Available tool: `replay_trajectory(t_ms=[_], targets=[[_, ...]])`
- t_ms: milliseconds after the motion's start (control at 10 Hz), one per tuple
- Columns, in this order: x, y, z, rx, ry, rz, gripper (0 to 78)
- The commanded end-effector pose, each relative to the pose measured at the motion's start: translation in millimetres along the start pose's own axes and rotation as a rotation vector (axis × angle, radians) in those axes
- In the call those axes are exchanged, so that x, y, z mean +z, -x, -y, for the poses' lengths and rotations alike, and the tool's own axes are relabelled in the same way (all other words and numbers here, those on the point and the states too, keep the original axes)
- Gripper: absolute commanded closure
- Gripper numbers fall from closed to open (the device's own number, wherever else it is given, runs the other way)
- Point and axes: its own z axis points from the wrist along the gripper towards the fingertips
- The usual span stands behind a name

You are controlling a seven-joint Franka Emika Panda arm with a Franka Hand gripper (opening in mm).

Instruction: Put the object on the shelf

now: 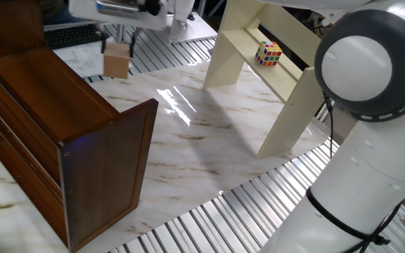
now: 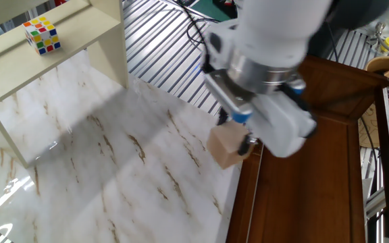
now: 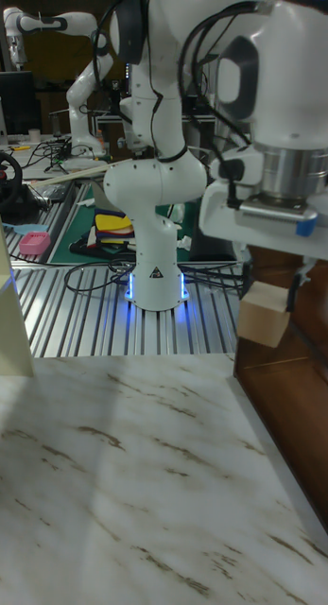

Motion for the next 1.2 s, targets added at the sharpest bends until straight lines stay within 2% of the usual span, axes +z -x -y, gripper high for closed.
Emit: replay_trajectory(t_ms=[100,400,600,1200], targets=[[-14.6,-33.8,-33.3,0.094,0.008,-0.039,76.3],[-11.4,-50.6,-50.6,0.138,0.016,-0.037,76.3],[-10.2,-61.9,-59.8,0.206,0.016,-0.039,76.3],[-8.6,-83.5,-72.5,0.393,0.037,-0.049,76.3]])
